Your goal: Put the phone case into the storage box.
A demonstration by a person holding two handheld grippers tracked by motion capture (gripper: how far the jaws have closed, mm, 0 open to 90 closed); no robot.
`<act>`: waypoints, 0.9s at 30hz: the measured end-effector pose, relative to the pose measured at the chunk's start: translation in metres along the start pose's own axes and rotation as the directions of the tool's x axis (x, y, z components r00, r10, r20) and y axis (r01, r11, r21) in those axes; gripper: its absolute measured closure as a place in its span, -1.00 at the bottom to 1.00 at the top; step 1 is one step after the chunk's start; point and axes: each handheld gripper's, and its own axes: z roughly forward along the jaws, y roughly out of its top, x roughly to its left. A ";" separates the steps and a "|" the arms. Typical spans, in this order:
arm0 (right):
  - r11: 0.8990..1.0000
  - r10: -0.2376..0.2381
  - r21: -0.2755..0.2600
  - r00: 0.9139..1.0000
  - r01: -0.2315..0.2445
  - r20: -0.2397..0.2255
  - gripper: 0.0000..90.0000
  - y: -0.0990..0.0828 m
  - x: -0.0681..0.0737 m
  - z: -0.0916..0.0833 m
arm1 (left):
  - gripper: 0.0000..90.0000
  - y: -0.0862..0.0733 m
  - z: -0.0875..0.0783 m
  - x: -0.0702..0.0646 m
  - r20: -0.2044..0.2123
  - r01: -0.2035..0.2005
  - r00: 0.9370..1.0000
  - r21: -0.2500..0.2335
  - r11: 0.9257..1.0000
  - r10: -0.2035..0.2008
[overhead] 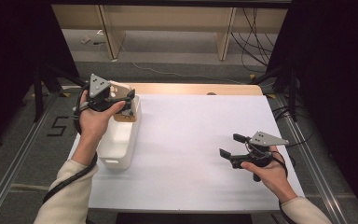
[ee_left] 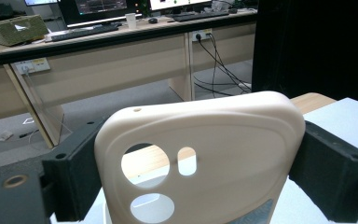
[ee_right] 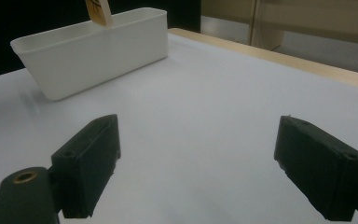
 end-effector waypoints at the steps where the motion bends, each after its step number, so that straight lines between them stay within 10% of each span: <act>1: 1.000 -0.001 0.000 1.000 0.001 0.000 -0.66 0.000 0.000 0.000 | -0.75 0.000 0.000 0.000 -0.002 -0.002 1.000 0.001 1.000 0.002; 27: 1.000 -0.002 0.002 1.000 0.002 0.002 -0.66 0.000 0.000 0.000 | -0.75 -0.001 -0.001 0.006 -0.015 -0.003 1.000 -0.002 1.000 0.003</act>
